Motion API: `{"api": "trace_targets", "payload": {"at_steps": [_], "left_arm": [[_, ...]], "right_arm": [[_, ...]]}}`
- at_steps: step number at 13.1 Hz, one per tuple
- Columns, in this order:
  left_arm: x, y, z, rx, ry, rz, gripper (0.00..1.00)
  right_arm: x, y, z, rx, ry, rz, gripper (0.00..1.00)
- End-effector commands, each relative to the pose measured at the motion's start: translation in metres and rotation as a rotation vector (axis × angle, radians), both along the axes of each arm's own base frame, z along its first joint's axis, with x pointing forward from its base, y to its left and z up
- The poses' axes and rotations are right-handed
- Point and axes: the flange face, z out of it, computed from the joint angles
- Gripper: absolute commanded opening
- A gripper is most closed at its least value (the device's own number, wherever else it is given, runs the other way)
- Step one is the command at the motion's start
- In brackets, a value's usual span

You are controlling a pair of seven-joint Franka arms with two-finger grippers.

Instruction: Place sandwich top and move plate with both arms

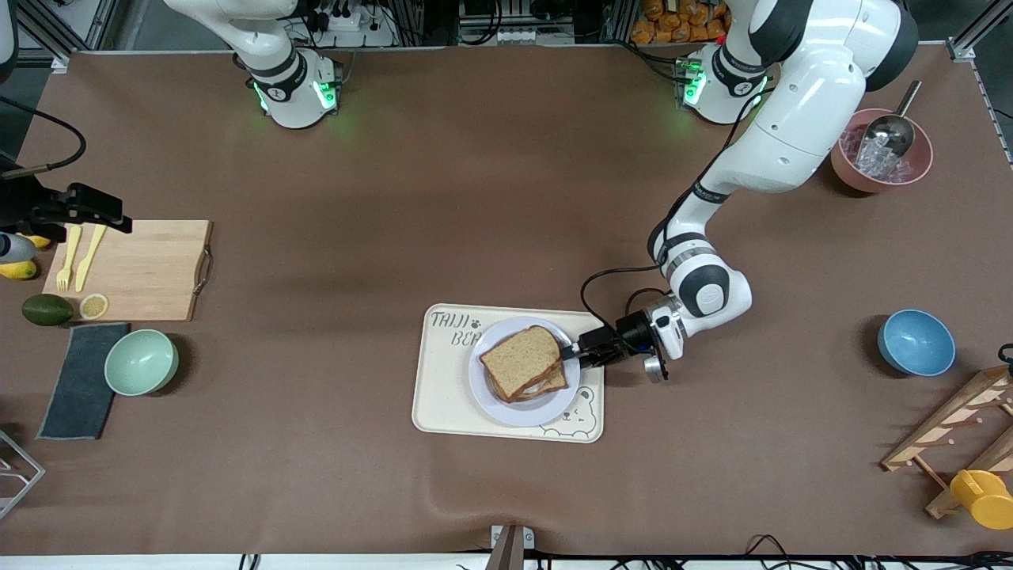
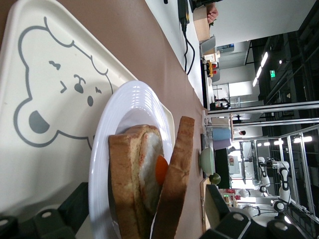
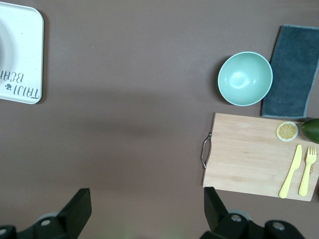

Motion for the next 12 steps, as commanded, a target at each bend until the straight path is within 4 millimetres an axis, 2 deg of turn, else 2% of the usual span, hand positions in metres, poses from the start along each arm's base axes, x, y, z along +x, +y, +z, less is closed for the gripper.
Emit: {"api": "trace_targets", "payload": {"at_steps": [1, 5, 7, 12], "left_arm": [[-0.0025, 0.0049, 0.0012, 0.045, 0.0, -0.009, 1.0], [-0.0029, 0.0011, 0.0022, 0.043, 0.004, -0.012, 1.0], [-0.0025, 0.0001, 0.005, 0.094, -0.018, -0.039, 1.0], [-0.0002, 0.0071, 0.0061, 0.18, -0.06, -0.107, 1.0]], "right_arm": [[0.001, -0.0043, -0.0007, 0.0, -0.001, -0.016, 1.0], [0.0022, -0.0025, -0.004, 0.002, 0.005, -0.013, 1.0], [0.0026, -0.0034, -0.0042, 0.002, 0.005, -0.014, 1.0], [0.0029, -0.0043, -0.004, 0.002, 0.002, -0.016, 1.0]]}}
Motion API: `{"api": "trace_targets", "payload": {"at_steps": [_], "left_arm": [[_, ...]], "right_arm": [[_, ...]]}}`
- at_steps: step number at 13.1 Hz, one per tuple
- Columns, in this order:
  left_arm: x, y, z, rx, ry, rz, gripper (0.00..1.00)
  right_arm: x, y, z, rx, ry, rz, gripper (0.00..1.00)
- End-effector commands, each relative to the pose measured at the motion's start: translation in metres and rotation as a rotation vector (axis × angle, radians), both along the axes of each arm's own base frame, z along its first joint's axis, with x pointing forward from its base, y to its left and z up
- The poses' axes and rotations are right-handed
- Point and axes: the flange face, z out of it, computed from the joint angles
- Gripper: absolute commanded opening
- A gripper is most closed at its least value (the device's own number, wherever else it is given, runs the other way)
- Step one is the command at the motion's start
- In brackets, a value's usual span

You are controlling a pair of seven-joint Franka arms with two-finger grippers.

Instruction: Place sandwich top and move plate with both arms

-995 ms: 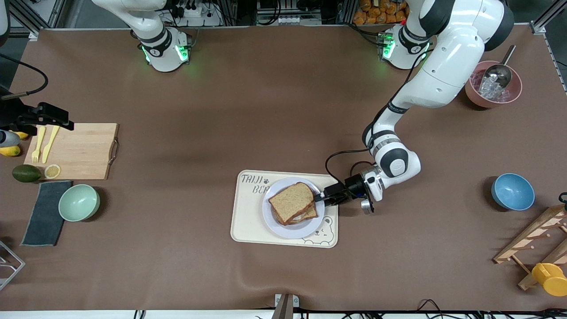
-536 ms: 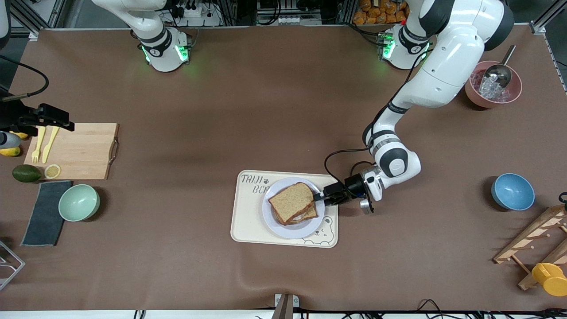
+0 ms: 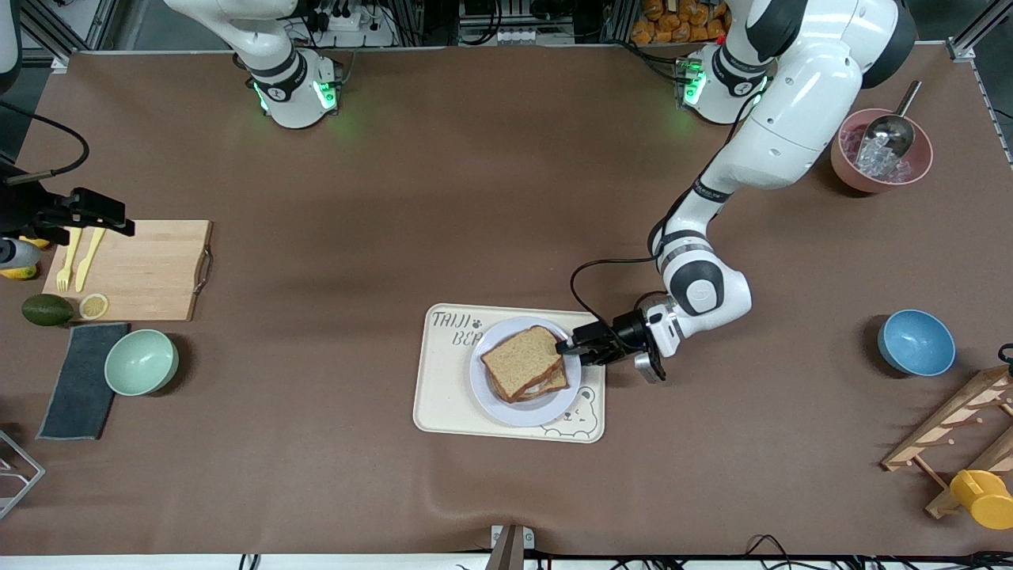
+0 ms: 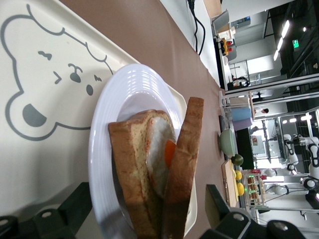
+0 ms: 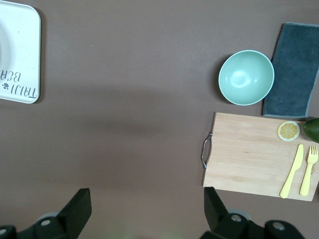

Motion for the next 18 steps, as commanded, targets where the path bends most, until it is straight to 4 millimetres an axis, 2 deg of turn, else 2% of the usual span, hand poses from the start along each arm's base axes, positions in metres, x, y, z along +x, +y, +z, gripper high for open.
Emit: {"api": "trace_targets", "payload": {"at_steps": [1, 5, 7, 11, 16, 18], "left_arm": [[0.001, 0.014, 0.001, 0.065, -0.014, -0.019, 1.0], [0.004, 0.008, 0.018, 0.071, -0.045, -0.037, 1.0], [0.002, 0.002, 0.02, 0.076, -0.051, -0.049, 1.0], [0.002, 0.014, 0.022, 0.141, -0.077, -0.083, 1.0], [-0.002, 0.019, 0.046, 0.152, -0.084, -0.085, 1.0], [-0.001, 0.032, 0.058, 0.193, -0.069, -0.111, 1.0]], "right_arm": [[0.0, -0.003, 0.002, 0.001, -0.008, -0.014, 1.0], [0.001, -0.002, 0.0, 0.002, -0.005, -0.013, 1.0], [0.001, -0.001, 0.0, 0.003, -0.007, -0.011, 1.0], [0.002, -0.003, -0.002, 0.003, -0.004, -0.014, 1.0], [0.002, -0.001, -0.002, 0.003, -0.002, -0.011, 1.0], [0.002, 0.0, -0.001, 0.003, -0.004, -0.01, 1.0]]}}
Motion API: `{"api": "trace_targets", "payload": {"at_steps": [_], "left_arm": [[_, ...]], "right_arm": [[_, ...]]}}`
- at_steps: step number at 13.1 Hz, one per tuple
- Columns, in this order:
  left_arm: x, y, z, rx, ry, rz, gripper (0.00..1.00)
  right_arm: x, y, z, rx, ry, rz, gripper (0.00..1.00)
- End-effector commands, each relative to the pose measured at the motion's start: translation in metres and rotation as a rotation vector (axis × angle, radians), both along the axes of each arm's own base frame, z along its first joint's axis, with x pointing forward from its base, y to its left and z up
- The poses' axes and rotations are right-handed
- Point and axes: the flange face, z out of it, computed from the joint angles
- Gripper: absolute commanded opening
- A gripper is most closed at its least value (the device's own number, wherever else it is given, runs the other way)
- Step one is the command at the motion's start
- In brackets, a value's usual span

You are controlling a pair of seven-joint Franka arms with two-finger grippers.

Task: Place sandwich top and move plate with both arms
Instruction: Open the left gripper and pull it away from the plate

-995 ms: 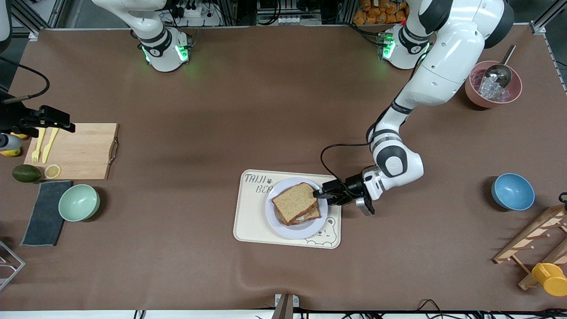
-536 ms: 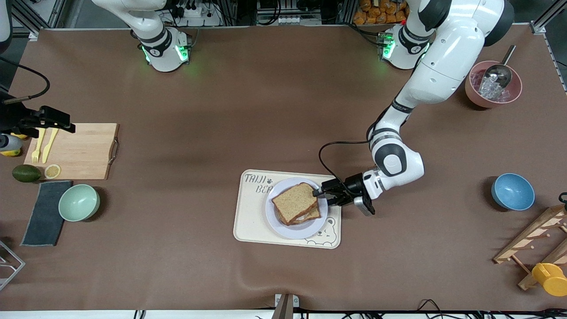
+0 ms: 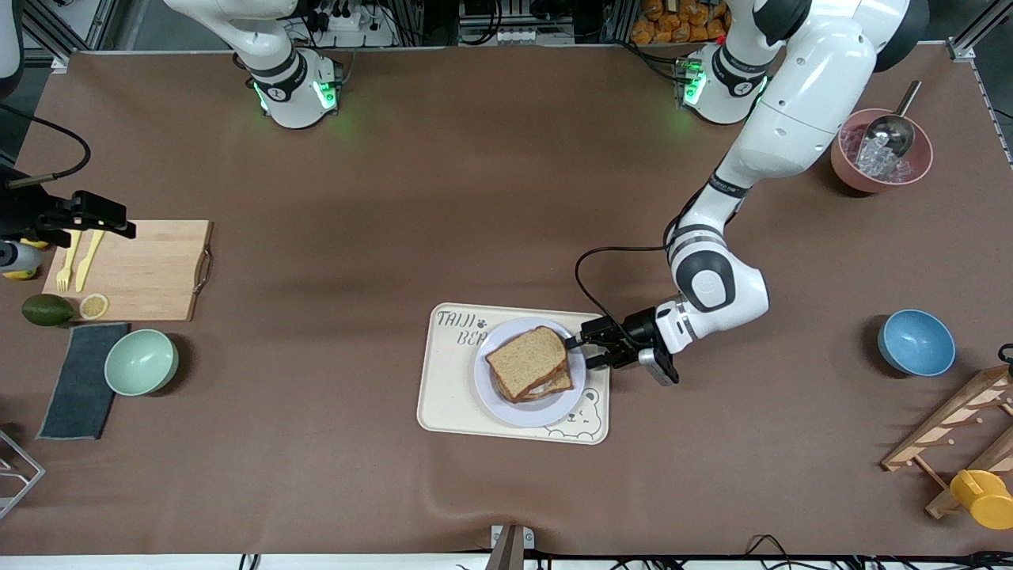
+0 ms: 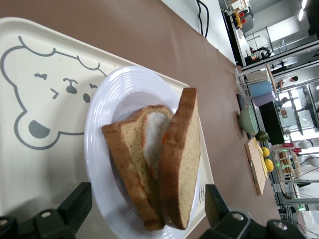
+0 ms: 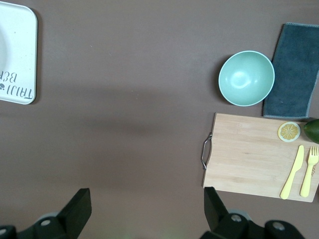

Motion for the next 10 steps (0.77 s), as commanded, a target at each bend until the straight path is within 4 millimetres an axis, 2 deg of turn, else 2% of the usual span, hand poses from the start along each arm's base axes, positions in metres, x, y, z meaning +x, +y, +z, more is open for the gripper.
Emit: {"api": "trace_targets", "payload": {"at_steps": [1, 4, 8, 10], "left_arm": [[-0.004, 0.021, 0.03, 0.079, 0.025, -0.029, 1.0], [0.0, 0.034, 0.054, 0.157, 0.048, -0.063, 1.0], [0.008, 0.053, 0.074, 0.242, 0.086, -0.103, 1.0], [0.013, 0.055, 0.097, 0.308, 0.126, -0.127, 1.0]], "right_arm": [[0.0, -0.001, 0.002, 0.003, -0.005, -0.011, 1.0], [0.001, 0.001, 0.003, -0.001, -0.012, -0.008, 1.0], [0.002, -0.003, 0.003, -0.003, -0.026, -0.013, 1.0], [0.002, -0.003, 0.002, -0.003, -0.024, -0.013, 1.0]]}}
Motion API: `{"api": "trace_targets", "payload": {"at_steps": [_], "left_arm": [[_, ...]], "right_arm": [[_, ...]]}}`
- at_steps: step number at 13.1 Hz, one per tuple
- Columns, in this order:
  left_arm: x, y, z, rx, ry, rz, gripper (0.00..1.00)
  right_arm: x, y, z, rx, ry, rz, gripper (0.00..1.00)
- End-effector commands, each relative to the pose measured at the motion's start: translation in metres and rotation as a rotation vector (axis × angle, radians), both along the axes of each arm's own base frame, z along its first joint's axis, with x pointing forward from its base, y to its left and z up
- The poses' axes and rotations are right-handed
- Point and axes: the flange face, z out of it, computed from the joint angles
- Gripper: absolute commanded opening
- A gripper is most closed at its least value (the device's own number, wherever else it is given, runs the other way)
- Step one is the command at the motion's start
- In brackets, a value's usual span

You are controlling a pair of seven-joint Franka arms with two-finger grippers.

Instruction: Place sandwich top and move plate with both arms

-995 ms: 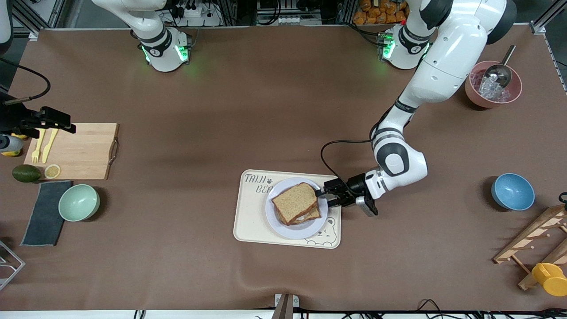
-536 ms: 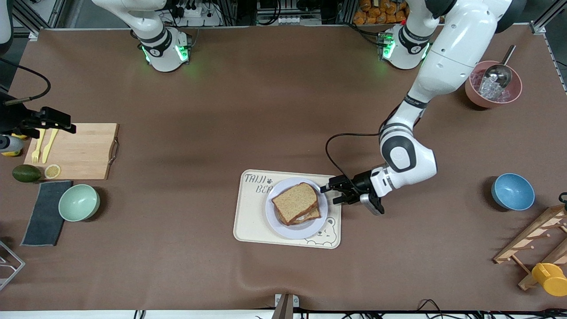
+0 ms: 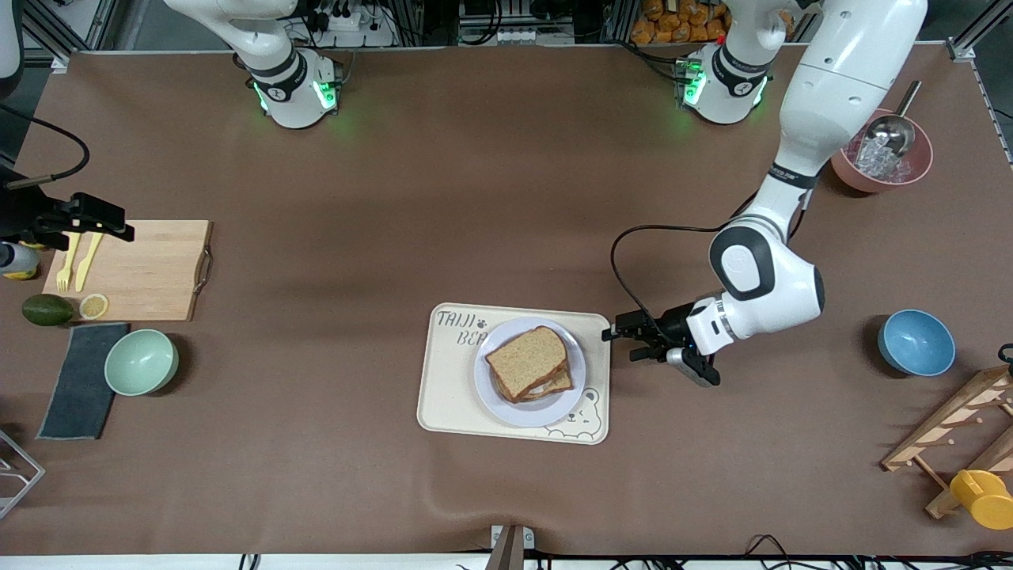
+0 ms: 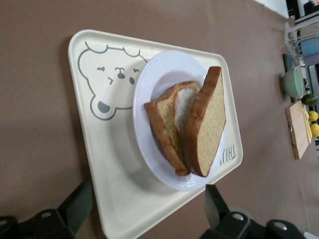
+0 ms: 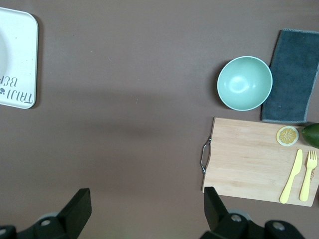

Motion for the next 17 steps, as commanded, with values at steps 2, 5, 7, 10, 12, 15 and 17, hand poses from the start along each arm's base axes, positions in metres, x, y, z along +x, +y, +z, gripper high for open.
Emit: {"api": "trace_targets", "payload": {"at_steps": [2, 5, 7, 10, 12, 15, 17], "left_arm": [[0.008, 0.014, 0.053, 0.147, 0.078, -0.05, 1.0], [0.021, 0.024, 0.1, 0.295, 0.139, -0.092, 1.0], [0.025, 0.03, 0.135, 0.385, 0.159, -0.114, 1.0], [0.022, 0.046, 0.197, 0.589, 0.143, -0.079, 1.0], [0.014, 0.066, 0.238, 0.722, 0.074, -0.069, 1.0], [0.012, 0.116, 0.277, 0.784, 0.105, -0.074, 1.0], [0.01, 0.128, 0.298, 0.862, 0.106, -0.087, 1.0]], "right_arm": [[0.0, -0.004, 0.002, -0.002, -0.008, -0.015, 1.0], [0.001, 0.002, 0.005, -0.002, -0.019, -0.005, 1.0], [0.001, 0.002, 0.005, 0.008, -0.019, -0.008, 1.0], [0.0, -0.003, 0.006, 0.002, -0.021, -0.014, 1.0], [0.0, -0.004, 0.008, 0.007, -0.026, -0.019, 1.0], [0.002, 0.0, 0.01, -0.001, -0.043, -0.01, 1.0], [0.002, -0.004, 0.009, 0.011, -0.043, -0.022, 1.0]]}}
